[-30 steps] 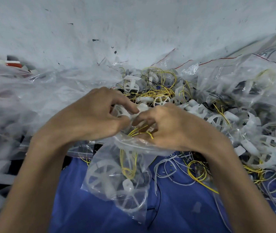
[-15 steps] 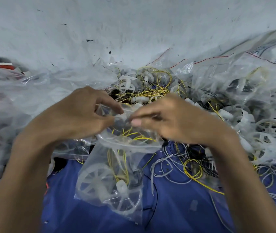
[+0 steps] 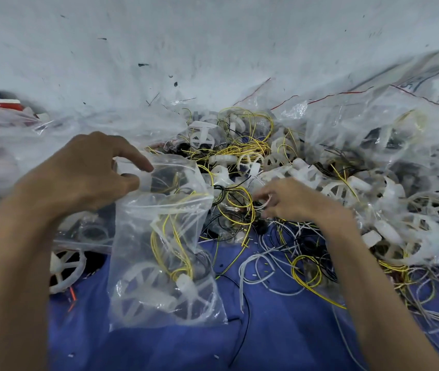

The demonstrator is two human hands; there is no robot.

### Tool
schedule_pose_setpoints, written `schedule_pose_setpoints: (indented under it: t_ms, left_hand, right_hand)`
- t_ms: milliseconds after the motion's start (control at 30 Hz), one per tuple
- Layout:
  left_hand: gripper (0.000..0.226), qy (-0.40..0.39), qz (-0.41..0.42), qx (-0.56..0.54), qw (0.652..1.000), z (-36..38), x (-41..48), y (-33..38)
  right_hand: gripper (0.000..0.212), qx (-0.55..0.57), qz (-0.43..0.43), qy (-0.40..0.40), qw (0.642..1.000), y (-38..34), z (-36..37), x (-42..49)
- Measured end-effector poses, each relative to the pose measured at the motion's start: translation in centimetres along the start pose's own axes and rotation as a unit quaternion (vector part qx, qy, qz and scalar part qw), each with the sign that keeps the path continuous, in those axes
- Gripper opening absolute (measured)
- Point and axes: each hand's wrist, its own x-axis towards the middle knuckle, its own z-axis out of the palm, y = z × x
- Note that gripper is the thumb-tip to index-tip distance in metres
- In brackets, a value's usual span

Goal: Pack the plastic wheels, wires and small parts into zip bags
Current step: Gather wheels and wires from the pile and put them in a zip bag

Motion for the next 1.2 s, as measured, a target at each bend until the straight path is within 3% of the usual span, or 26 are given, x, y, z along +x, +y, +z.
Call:
schedule_pose_setpoints:
  t_ms: [100,200,367,467,600,700,767,833,900,1033,1133,1200]
  left_hand:
    - [0.032,-0.004,0.012,0.001,1.000,0.0,0.2,-0.7]
    - [0.035,-0.010,0.006,-0.025,1.000,-0.6,0.3,-1.9]
    - [0.046,-0.012,0.038,-0.010,0.999,-1.9,0.0,-3.8]
    - [0.039,-0.013,0.047,-0.012,0.999,-3.3,-0.7,-4.8]
    - [0.043,-0.024,0.068,-0.039,0.997,-4.3,-1.2,-4.3]
    - [0.032,-0.005,0.081,-0.078,0.994,-2.3,-0.5,-2.2]
    - [0.027,-0.026,0.087,-0.088,0.992,-0.5,0.4,-1.2]
    - [0.040,-0.028,0.092,-0.100,0.990,1.0,1.0,-0.7]
    - [0.040,-0.017,0.093,-0.113,0.989,1.9,1.4,-0.4]
    - [0.027,0.013,0.108,-0.153,0.982,3.4,1.9,0.1]
    - [0.023,0.025,0.125,-0.148,0.981,4.5,2.3,0.5]
    - [0.023,0.003,0.130,-0.185,0.974,4.9,2.5,0.5]
  right_hand:
    - [0.065,-0.067,0.054,-0.008,0.996,1.1,2.8,1.5]
    - [0.054,-0.085,0.056,0.030,0.994,1.3,3.1,1.8]
    - [0.041,-0.101,0.059,-0.010,0.993,0.7,2.1,1.6]
    - [0.033,-0.036,0.014,0.001,0.999,0.4,1.4,1.3]
    - [0.025,0.032,-0.033,0.079,0.996,0.4,0.1,0.6]
    - [0.020,0.059,-0.052,0.116,0.990,0.6,-0.3,0.2]
    - [0.019,0.060,-0.063,0.115,0.990,0.4,-0.4,0.1]
    - [0.019,0.057,-0.071,0.112,0.990,0.0,-0.5,0.0]
    - [0.019,0.083,-0.088,0.112,0.986,-1.1,-0.6,-0.2]
    - [0.019,0.264,-0.194,0.074,0.942,-5.9,-0.7,-1.6]
    - [0.031,0.138,-0.259,-0.011,0.956,-8.7,0.8,-1.9]
    - [0.032,0.021,-0.257,-0.002,0.966,-8.7,2.2,-1.0]
